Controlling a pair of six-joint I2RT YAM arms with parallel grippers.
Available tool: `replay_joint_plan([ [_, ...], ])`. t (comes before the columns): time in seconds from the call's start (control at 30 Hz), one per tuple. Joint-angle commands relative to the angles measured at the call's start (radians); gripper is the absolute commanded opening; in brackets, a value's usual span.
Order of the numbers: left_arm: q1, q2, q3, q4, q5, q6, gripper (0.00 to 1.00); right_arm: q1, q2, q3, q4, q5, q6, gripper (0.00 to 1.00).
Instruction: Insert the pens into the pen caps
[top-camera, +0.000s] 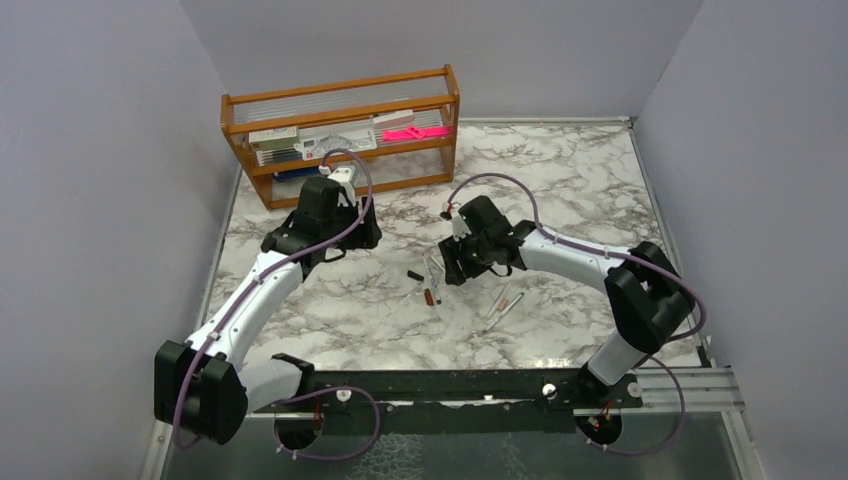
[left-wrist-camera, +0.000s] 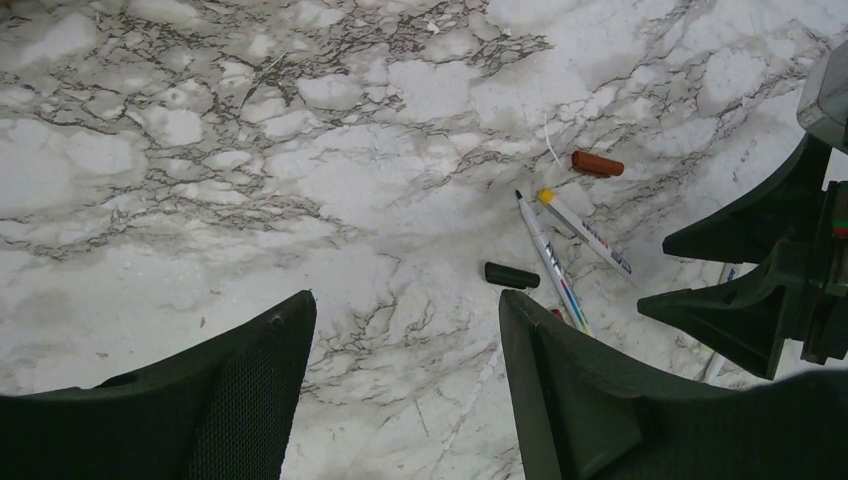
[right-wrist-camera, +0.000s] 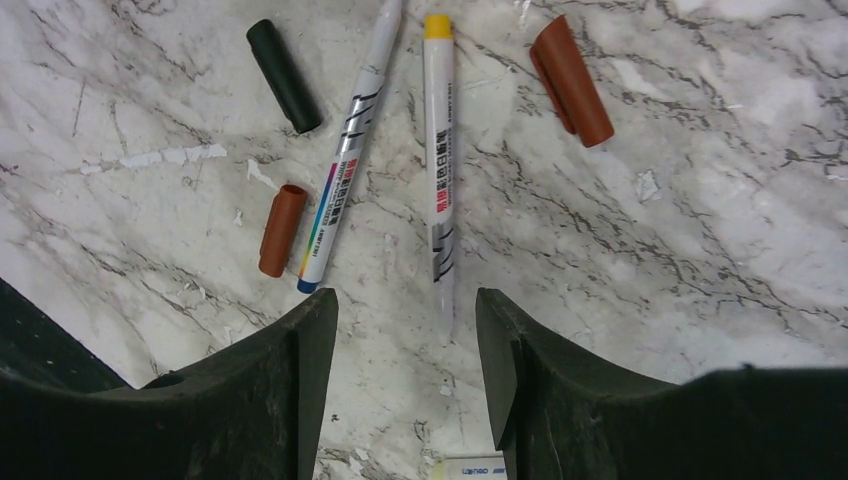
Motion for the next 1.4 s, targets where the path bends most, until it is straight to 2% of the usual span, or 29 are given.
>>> replay_joint_plan([
  [0.0,-0.002,-0.04,-0.027,-0.029,-0.03,-0.014,0.7,0.021,0.025,-0.004,0.025,0.05,0.023,0.54],
  [0.33,-0.002,-0.047,-0.053,-0.03,-0.022,-0.024,0.7,0.041,0.1,-0.018,-0.002,0.15,0.029,0.44],
  [0.4,-0.002,-0.046,-0.053,-0.03,-0.021,-0.028,0.7,0.043,0.104,-0.024,-0.001,0.162,0.031,0.34],
  [0.57,-0.003,-0.059,-0.05,-0.032,-0.072,-0.056,0.7,0.045,0.079,-0.035,0.002,0.216,0.04,0.02],
  [0.63,-0.002,-0.068,-0.048,-0.033,-0.086,-0.069,0.72,0.046,0.061,-0.042,0.008,0.229,0.034,0.02],
  [0.73,-0.002,-0.07,-0.035,-0.028,-0.061,-0.098,0.89,0.046,0.007,-0.05,0.019,0.227,0.02,0.01],
  [0.8,-0.002,-0.062,-0.016,-0.016,-0.011,-0.125,0.92,0.046,-0.053,-0.056,0.037,0.199,0.009,0.02],
  [0.9,-0.003,-0.036,-0.001,0.057,0.16,-0.155,0.77,0.045,-0.141,-0.054,0.067,0.097,-0.027,0.01],
  [1.0,-0.002,0.008,-0.01,0.154,0.335,-0.204,0.67,0.046,-0.192,-0.034,0.091,-0.028,-0.068,0.01],
  [1.07,-0.006,0.03,-0.021,0.232,0.445,-0.231,0.66,0.047,-0.201,-0.005,0.079,-0.078,-0.083,0.02],
  [1.2,-0.014,0.047,-0.016,0.316,0.529,-0.259,0.66,0.047,-0.211,0.041,0.068,-0.132,-0.099,0.01],
  [1.37,-0.02,0.082,-0.011,0.368,0.547,-0.299,0.63,0.047,-0.234,0.074,0.063,-0.169,-0.106,0.01],
])
